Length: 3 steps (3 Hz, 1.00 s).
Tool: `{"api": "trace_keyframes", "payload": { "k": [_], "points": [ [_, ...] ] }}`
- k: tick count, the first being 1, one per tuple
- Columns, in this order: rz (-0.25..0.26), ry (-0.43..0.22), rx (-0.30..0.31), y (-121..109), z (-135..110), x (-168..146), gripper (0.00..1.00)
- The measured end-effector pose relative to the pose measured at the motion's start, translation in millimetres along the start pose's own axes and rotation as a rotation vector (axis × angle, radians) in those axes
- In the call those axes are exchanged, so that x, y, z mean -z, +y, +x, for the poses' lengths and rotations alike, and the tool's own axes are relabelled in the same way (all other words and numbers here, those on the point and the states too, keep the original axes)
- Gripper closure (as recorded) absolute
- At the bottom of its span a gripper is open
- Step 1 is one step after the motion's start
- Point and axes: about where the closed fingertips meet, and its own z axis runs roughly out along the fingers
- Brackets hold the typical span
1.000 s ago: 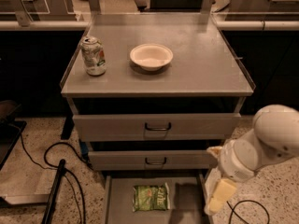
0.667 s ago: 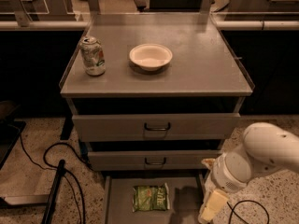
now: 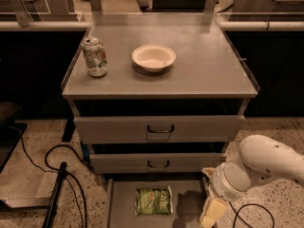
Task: Pick green jalapeno chip bag from bottom drawer and place on counter
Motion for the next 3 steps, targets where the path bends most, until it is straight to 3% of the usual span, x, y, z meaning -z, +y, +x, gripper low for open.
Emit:
{"api": "trace_keyframes", "payload": {
  "k": [1, 2, 3],
  "points": [
    [0.037, 0.003, -0.018, -8.8, 3.0, -17.1, 0.0],
    [0.118, 0.006, -0.038, -32.7, 10.9, -38.0, 0.0],
    [0.168, -0.007, -0.029, -58.3, 19.5, -58.2, 0.0]
  ]
}}
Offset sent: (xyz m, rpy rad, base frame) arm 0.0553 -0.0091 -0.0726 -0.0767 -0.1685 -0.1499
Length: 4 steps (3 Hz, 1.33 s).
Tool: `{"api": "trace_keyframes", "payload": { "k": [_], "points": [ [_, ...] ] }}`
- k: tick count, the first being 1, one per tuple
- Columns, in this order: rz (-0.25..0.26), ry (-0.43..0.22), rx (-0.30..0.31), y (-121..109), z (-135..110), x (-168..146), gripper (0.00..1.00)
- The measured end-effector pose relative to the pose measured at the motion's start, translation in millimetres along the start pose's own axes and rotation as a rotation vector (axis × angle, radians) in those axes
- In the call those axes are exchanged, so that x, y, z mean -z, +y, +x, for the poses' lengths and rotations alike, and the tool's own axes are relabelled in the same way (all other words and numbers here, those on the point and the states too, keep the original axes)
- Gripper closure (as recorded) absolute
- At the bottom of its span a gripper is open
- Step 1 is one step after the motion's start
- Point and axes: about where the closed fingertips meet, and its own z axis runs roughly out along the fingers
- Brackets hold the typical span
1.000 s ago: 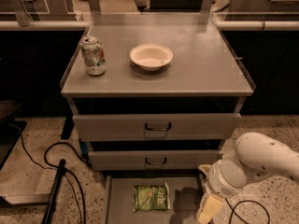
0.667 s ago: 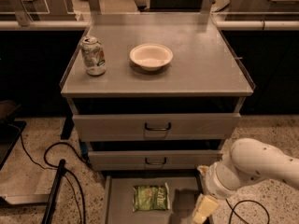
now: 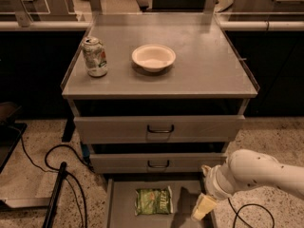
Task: Pick green jalapeno chip bag from bottom drawer and place on counter
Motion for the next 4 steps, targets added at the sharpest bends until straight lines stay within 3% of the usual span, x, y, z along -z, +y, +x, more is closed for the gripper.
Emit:
{"api": "trace_keyframes", "payload": {
  "k": [1, 2, 3, 4],
  "points": [
    [0.0, 0.0, 0.0, 0.0, 0.0, 0.0, 0.0],
    [-0.003, -0.008, -0.003, 6.7, 6.6, -28.2, 0.0],
    [-0.01, -0.046, -0.021, 4.9, 8.8, -70.4, 0.0],
    [-0.048, -0.063, -0.027, 3.6, 17.7, -118.4, 0.0]
  ]
}}
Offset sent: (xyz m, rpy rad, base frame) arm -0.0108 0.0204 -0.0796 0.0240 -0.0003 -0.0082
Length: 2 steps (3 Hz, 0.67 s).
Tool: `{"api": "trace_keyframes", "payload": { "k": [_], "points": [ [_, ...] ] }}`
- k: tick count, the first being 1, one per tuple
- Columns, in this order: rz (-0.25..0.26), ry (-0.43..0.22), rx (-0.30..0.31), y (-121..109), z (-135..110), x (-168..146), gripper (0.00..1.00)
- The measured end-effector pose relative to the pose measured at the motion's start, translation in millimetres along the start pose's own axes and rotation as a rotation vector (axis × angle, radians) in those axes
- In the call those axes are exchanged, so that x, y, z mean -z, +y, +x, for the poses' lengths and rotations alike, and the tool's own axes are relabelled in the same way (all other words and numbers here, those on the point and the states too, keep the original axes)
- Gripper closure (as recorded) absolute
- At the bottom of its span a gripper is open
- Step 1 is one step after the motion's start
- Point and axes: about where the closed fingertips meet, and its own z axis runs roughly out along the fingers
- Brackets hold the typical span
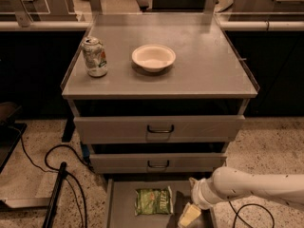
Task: Pick green jalapeno chip bag from bottom drawer and place on counter
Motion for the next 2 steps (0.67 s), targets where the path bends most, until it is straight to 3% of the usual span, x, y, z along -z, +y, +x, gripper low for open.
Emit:
{"api": "trace_keyframes", "payload": {
  "k": [2],
  "points": [
    [-0.02, -0.014, -0.01, -0.2, 3.4, -14.3, 0.0]
  ]
}}
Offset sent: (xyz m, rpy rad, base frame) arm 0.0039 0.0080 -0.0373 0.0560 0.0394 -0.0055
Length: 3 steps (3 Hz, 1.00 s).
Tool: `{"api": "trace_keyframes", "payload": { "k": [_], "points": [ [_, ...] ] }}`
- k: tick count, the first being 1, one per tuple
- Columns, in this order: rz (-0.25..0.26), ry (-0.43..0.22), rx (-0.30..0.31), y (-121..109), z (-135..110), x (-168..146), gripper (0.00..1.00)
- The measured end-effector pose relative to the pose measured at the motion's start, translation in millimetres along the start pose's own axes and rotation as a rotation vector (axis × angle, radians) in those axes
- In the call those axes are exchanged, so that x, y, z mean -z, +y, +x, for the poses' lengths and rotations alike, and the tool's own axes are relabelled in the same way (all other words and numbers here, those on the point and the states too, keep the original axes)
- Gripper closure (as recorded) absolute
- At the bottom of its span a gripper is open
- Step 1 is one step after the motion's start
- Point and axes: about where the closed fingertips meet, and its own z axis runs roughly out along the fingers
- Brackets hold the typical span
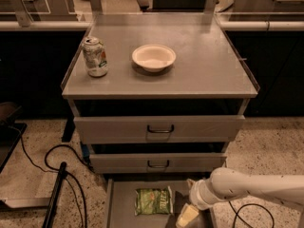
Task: Pick green jalapeno chip bag from bottom drawer and place on counter
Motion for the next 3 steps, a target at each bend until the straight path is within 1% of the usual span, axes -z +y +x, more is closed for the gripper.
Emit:
{"api": "trace_keyframes", "payload": {
  "k": [1, 2, 3],
  "points": [
    [-0.03, -0.066, -0.012, -13.2, 4.3, -70.4, 0.0],
    [-0.03, -0.066, -0.012, -13.2, 4.3, -70.4, 0.0],
    [-0.04, -0.092, -0.018, -10.8, 2.7, -79.5, 0.0]
  ]
}}
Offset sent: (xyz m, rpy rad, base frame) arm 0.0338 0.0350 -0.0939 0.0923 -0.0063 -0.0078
